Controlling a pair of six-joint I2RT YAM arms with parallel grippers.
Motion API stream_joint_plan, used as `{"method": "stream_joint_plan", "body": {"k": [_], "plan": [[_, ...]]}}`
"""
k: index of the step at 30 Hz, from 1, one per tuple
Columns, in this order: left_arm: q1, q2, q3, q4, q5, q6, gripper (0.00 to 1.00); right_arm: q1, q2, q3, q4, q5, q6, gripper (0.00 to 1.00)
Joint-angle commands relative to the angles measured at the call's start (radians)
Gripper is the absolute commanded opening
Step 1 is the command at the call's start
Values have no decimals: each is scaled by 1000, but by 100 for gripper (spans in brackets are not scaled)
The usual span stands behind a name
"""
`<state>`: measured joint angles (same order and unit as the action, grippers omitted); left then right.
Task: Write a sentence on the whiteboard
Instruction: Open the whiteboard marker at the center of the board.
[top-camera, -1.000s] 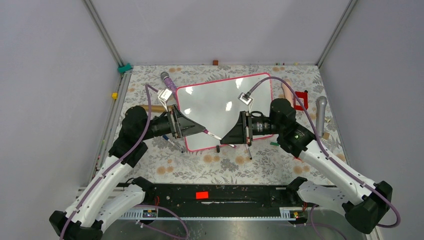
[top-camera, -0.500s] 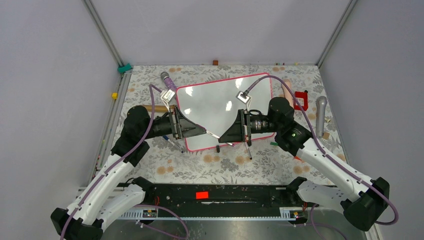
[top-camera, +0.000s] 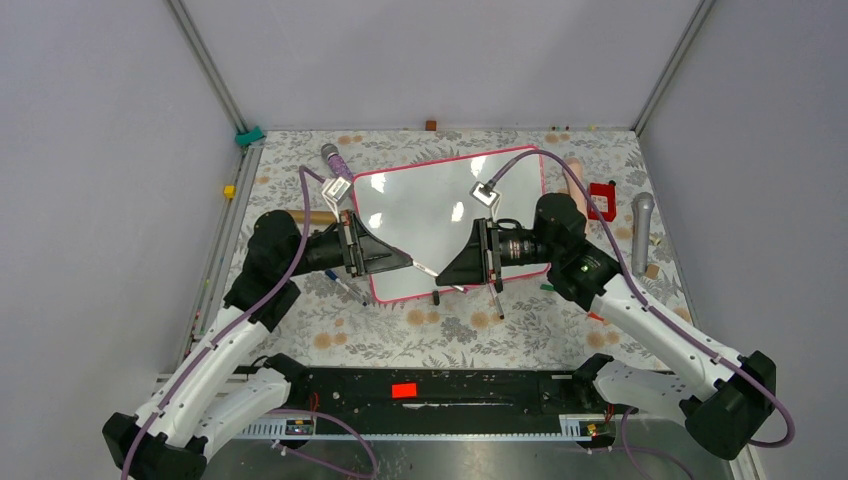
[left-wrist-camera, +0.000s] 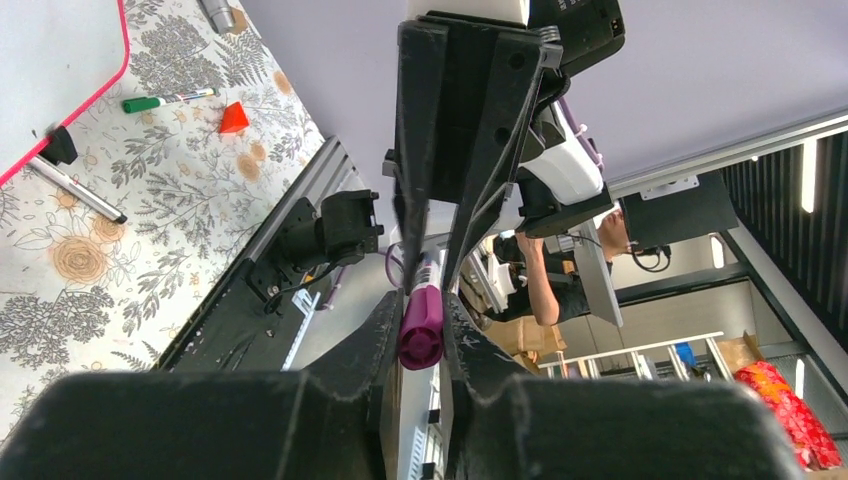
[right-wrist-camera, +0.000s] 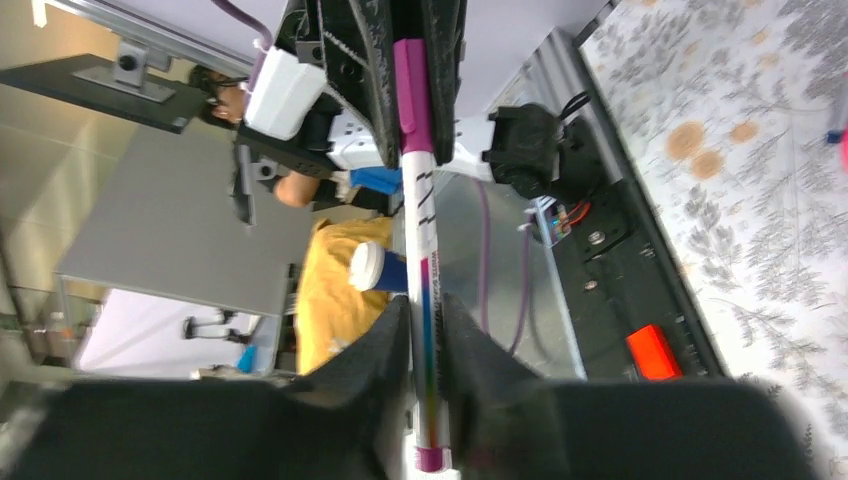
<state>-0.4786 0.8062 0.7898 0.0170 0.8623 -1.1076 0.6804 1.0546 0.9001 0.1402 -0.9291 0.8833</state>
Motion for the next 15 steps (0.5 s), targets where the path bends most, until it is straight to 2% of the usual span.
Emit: {"method": "stream_joint_plan", "body": {"k": [1, 3, 6, 9, 11, 15], "plan": [[-4, 1, -6, 40, 14, 44, 0, -3, -8, 17, -1, 23, -11, 42], [-4, -6, -9, 41, 1, 44, 0, -3, -27, 12, -24, 68, -30, 60], [-3, -25, -25, 68, -32, 22, 0, -2, -71, -13, -39, 173, -48, 74], [-5, -64, -92, 217, -95, -69, 0, -3, -135, -73, 23, 314, -7, 90], [-5, -87, -154, 352, -136, -150, 0, -3, -177, -136, 131, 402, 63, 96], [-13, -105, -232, 508, -226, -258, 0, -3, -196, -232, 384, 483, 232, 97]]}}
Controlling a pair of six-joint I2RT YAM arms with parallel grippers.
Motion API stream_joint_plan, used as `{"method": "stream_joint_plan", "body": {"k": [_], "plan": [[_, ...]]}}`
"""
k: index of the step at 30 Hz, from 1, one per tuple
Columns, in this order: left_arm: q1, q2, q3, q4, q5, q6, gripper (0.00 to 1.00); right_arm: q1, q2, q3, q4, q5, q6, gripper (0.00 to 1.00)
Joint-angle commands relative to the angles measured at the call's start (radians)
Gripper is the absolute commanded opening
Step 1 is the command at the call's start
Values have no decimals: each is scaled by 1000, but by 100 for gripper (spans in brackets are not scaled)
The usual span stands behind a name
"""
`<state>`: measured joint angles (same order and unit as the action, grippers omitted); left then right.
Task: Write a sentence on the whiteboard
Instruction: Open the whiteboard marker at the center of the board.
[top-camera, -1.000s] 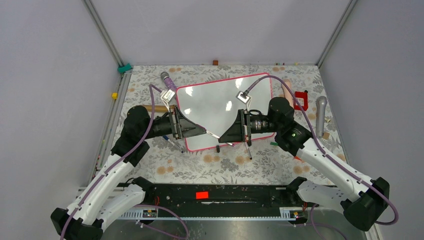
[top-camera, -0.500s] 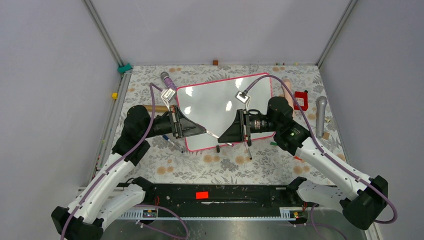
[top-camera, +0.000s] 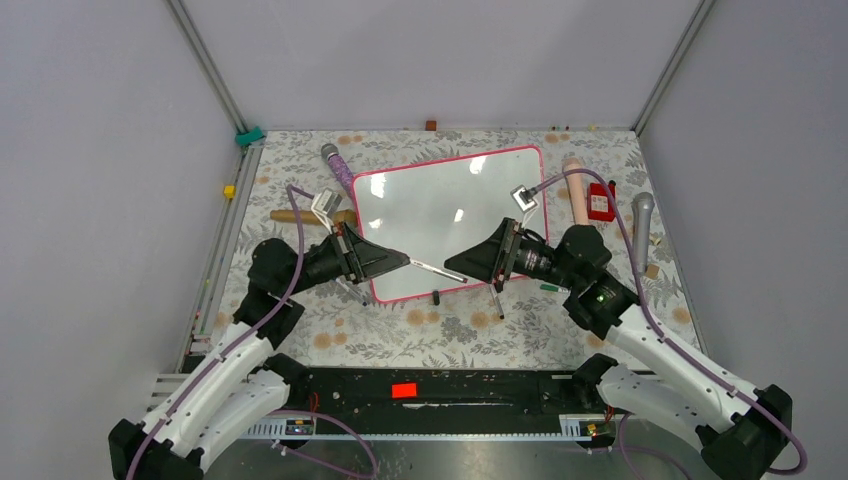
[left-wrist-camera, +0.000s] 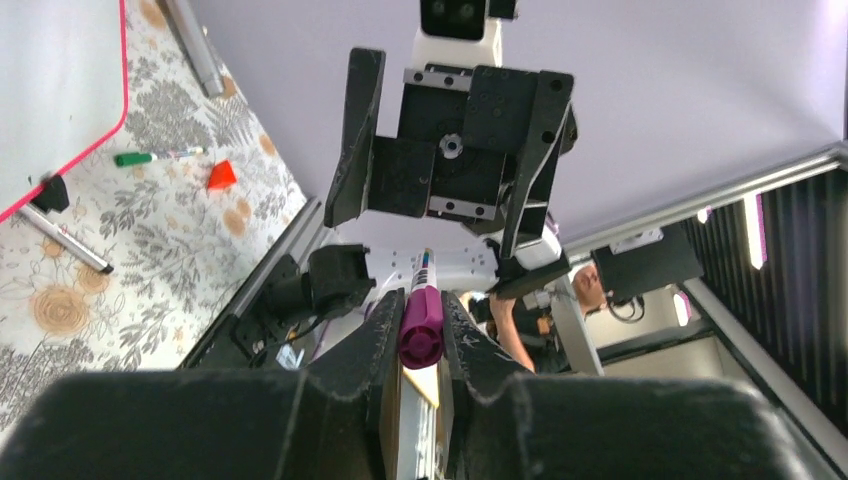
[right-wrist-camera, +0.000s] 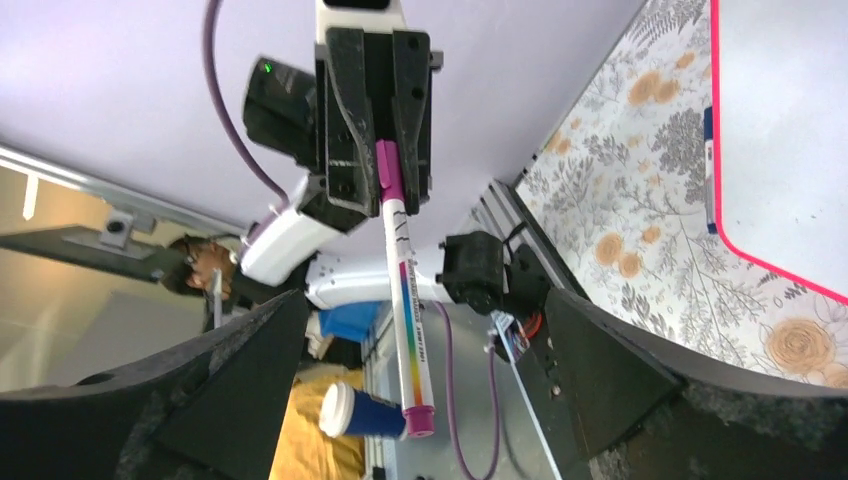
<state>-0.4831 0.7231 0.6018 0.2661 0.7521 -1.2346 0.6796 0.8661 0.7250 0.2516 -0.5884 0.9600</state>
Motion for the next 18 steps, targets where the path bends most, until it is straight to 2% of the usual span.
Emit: {"method": "stream_joint_plan", "body": {"k": [1, 5, 8, 18], "plan": [[-12, -24, -48, 262, -133, -130, 0, 0, 3, -54, 293, 140, 172, 96], [-38, -59, -54, 265, -224, -116, 0, 30, 39, -26, 289, 153, 172, 95], [-54, -58, -45, 244, -256, -105, 0, 68, 61, -16, 327, 180, 163, 89], [-74, -33, -14, 183, -251, -72, 0, 125, 121, 37, 353, 194, 134, 55]]}}
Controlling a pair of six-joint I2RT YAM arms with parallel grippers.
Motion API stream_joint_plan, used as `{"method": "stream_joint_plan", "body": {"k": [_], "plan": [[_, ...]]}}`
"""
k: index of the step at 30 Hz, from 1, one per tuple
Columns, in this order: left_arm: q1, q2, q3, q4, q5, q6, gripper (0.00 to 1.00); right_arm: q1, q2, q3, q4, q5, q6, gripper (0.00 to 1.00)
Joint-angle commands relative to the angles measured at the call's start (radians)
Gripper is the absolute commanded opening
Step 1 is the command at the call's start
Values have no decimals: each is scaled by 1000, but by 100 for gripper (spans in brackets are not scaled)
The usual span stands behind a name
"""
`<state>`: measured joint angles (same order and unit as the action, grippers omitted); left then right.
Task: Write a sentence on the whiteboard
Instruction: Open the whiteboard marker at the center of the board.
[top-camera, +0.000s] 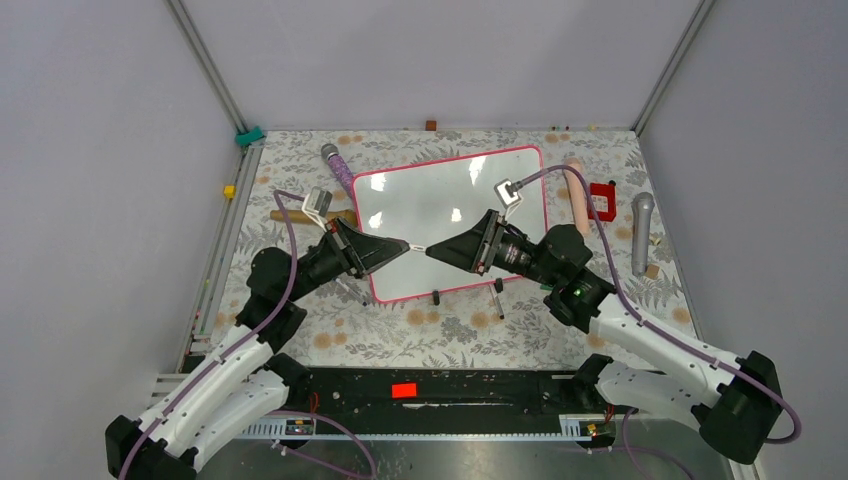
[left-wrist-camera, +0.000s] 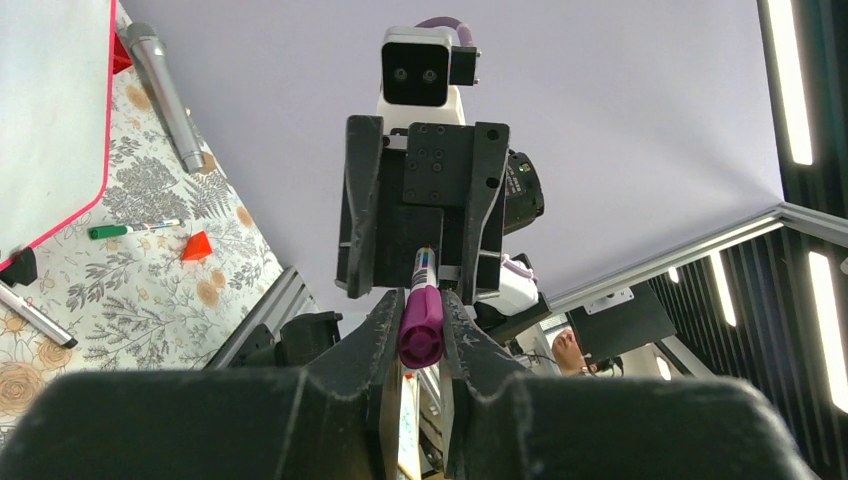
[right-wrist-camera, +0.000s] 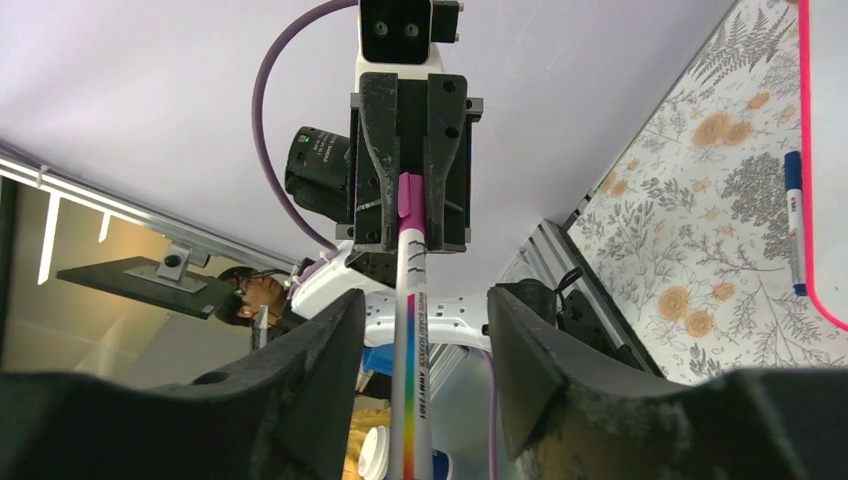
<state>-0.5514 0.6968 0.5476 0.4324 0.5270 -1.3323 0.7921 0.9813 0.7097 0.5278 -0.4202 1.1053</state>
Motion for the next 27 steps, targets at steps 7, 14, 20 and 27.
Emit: {"method": "stream_joint_plan", "body": {"k": [7, 14, 20, 27], "plan": [[-7, -6, 37, 12, -29, 30, 0, 19, 30, 65, 95, 8, -6, 21], [-2, -40, 64, -99, -56, 98, 0, 19, 1, 17, 78, 32, -6, 0], [83, -114, 119, -387, -67, 232, 0, 1, -111, -136, 68, 52, -3, 0], [393, -188, 94, -594, 77, 294, 0, -96, -352, -334, -2, 64, 38, 0]]}}
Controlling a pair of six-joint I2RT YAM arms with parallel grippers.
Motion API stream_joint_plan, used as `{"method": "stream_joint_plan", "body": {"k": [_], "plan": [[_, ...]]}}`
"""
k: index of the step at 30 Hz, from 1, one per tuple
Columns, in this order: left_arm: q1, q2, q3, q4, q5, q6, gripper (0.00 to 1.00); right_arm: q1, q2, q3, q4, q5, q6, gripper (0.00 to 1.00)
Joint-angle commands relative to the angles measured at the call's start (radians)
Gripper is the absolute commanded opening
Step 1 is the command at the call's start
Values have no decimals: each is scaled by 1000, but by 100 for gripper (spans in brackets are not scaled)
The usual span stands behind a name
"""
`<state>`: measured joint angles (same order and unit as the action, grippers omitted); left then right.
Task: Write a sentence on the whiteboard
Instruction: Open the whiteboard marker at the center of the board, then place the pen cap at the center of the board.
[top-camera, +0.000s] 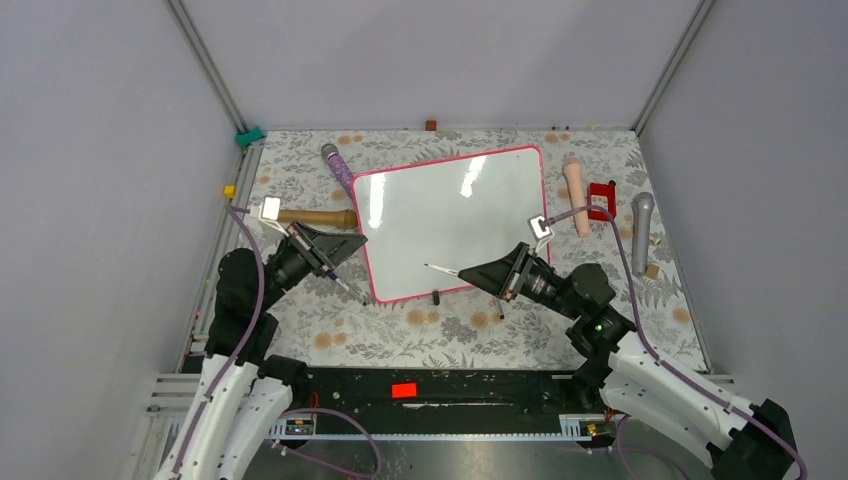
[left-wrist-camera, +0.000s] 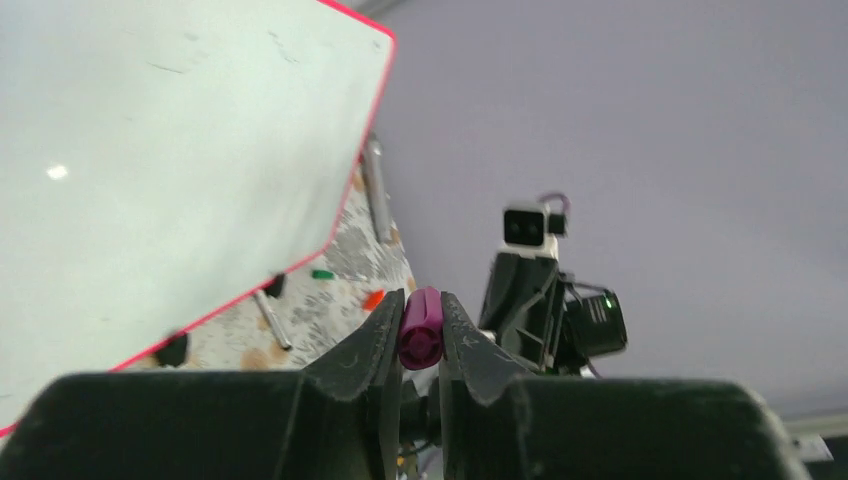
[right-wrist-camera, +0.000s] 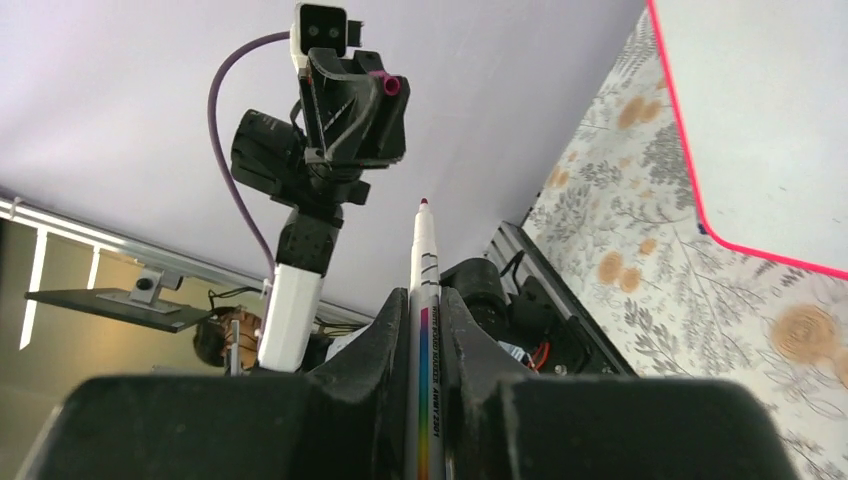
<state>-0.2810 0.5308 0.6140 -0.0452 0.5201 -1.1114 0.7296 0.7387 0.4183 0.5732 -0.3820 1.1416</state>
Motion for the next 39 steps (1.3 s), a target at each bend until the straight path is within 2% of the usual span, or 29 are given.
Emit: {"method": "stream_joint_plan", "body": {"k": [1, 5, 10, 16, 21, 25, 33, 39], "plan": [[156, -18, 17, -121, 109, 69, 0, -34, -137, -49, -84, 36, -11, 0], [241, -5, -18, -173, 115, 94, 0, -36, -201, -52, -186, 63, -69, 0], [247, 25, 64, -540, -184, 272, 0, -35, -212, 9, -368, 113, -166, 0], [247, 96, 51, -713, -432, 308, 0, -35, -212, 67, -620, 300, -181, 0], [247, 101, -42, -703, -506, 225, 0, -35, -209, 128, -816, 464, -150, 0], [247, 115, -93, -683, -548, 153, 0, -36, -219, 154, -932, 539, -142, 0], [246, 217, -195, -521, -497, 88, 0, -36, -337, 44, -833, 504, -182, 0], [246, 289, -216, -469, -563, 70, 0, -35, -318, 43, -815, 481, -231, 0]]}}
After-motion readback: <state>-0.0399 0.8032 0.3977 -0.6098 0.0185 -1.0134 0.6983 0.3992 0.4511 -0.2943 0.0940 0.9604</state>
